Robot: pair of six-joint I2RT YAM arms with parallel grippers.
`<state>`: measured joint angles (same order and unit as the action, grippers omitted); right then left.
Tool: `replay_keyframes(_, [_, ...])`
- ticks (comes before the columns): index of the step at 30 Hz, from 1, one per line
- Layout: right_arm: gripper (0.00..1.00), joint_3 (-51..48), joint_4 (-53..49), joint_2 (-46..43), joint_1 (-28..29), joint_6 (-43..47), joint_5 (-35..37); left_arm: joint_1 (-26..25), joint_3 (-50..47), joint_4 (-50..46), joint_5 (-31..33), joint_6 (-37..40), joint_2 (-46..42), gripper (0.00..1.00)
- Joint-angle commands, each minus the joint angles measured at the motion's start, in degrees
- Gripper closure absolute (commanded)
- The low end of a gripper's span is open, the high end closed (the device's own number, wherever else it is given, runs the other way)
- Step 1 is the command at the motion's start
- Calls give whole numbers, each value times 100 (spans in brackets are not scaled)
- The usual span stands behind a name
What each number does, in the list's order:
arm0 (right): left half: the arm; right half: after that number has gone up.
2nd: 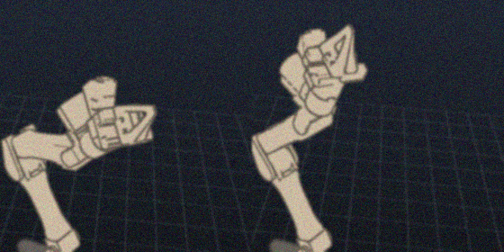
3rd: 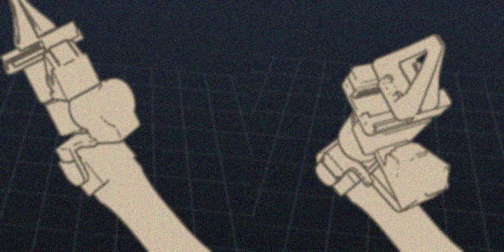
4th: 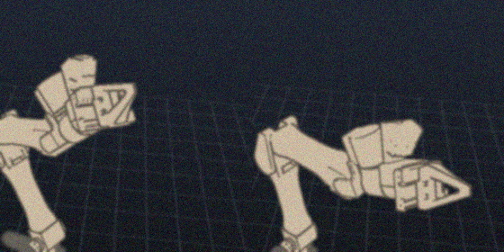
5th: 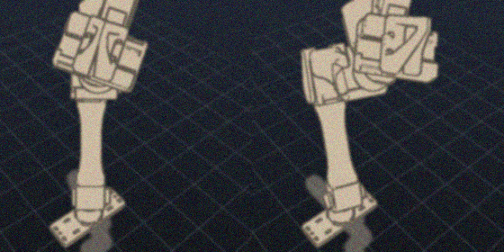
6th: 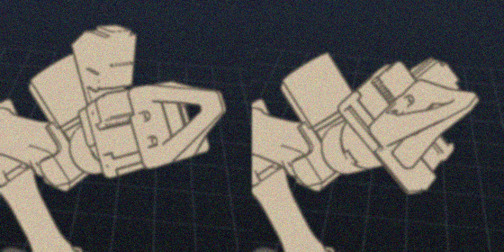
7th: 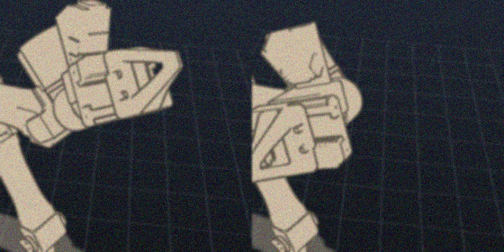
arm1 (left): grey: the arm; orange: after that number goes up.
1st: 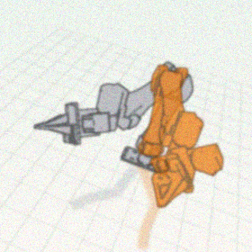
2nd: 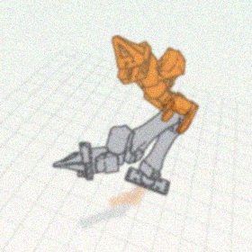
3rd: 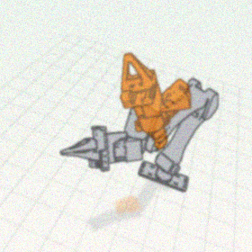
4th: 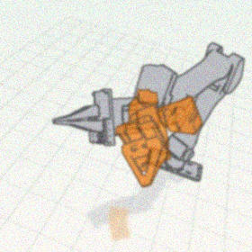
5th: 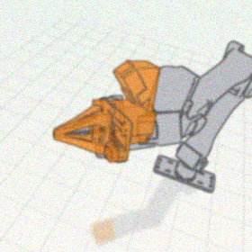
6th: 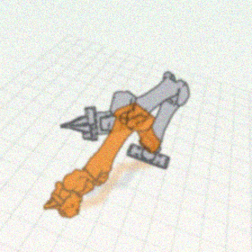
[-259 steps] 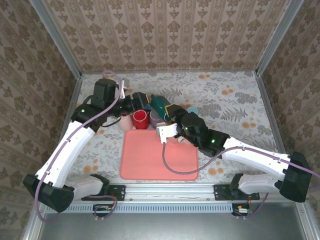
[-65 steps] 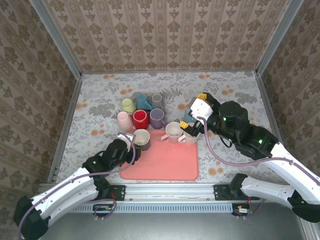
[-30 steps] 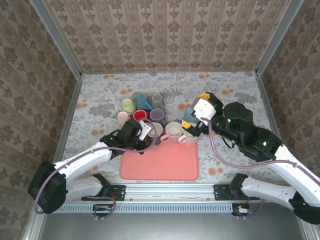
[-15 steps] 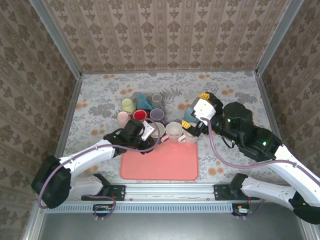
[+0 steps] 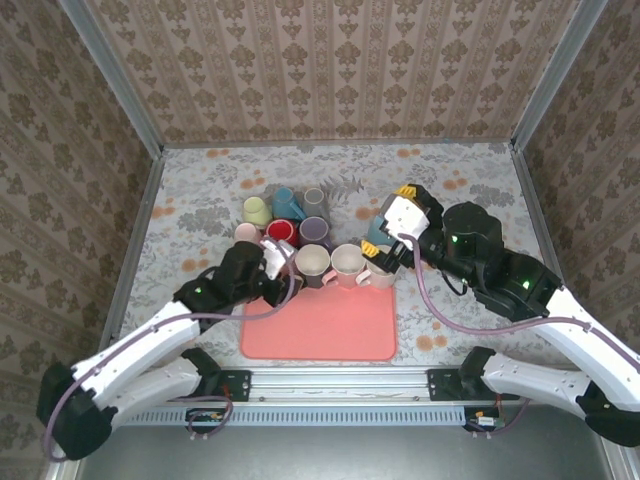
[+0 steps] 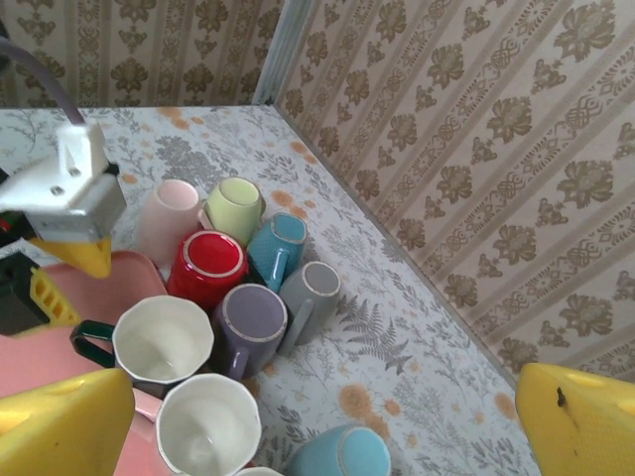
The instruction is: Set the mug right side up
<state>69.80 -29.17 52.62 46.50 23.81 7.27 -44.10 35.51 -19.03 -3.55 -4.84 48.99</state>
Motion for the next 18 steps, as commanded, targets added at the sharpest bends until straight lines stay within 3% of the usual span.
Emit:
replay_keyframes(1, [0,299,-80,126,-39,-349,-131,92,54,-304,643,-394,-673,52])
replay_keyframes(6, [0,768,-407,732,-153,-1365,148,256,841,-930,1292,-494,-449,54])
replay_keyframes(10, [0,1586,-1255,1560,-439,-2131,29,879,1905,-1585,945,-586,512,47])
replay_keyframes(14, [0,1513,-972,1852,-548,-2179,-11,1287,2953,-2066,293,-24,1677,26])
replay_keyframes(18, [0,1715,-1136,2293,-962,-2814,-357,1426,3186,-1569,268,-418,2053,5])
